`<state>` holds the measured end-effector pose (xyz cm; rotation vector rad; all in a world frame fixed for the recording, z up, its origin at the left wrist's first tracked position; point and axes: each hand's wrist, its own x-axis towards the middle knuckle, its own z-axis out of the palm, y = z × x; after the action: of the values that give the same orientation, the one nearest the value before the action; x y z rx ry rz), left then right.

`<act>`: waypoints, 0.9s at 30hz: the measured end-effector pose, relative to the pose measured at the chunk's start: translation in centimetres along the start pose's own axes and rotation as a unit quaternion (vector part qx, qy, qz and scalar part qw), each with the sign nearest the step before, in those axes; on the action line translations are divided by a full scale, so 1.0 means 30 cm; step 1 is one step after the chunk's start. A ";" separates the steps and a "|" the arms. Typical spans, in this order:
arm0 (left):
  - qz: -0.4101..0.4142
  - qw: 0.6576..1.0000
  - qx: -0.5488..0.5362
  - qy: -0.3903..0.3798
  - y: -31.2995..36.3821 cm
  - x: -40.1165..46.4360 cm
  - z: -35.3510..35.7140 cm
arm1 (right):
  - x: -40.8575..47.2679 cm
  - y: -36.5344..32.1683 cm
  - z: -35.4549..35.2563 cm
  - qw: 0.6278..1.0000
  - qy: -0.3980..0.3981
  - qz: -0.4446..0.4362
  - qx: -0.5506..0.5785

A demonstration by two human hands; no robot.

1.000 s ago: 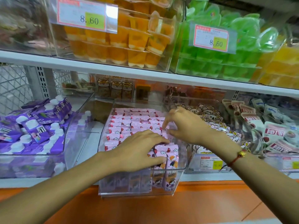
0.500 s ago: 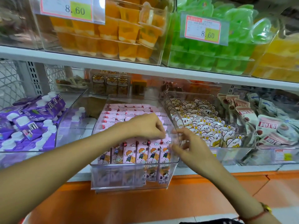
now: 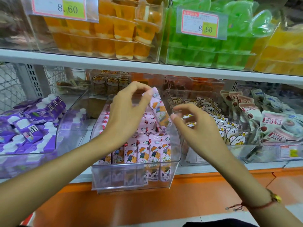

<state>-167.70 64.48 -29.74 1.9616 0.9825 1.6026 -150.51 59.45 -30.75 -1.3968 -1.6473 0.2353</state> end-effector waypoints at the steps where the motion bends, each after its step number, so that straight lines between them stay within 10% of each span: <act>1: 0.005 0.999 -0.025 0.021 0.003 -0.009 -0.019 | 0.012 -0.023 0.005 0.999 -0.031 -0.002 0.017; 7: -0.044 0.986 -0.128 0.098 -0.022 -0.067 -0.068 | 0.046 -0.118 0.092 0.974 -0.203 -0.025 0.097; 16: -0.077 0.994 -0.078 0.005 -0.057 -0.135 -0.081 | 0.005 -0.062 0.169 0.889 -0.169 0.224 0.363; 27: -0.046 0.998 0.018 -0.047 -0.064 -0.161 -0.056 | -0.006 -0.063 0.160 0.872 -0.085 0.192 0.442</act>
<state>-170.22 61.98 -33.90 1.9665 1.0552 1.4404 -155.32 60.60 -32.23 -0.9602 -1.1056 1.2093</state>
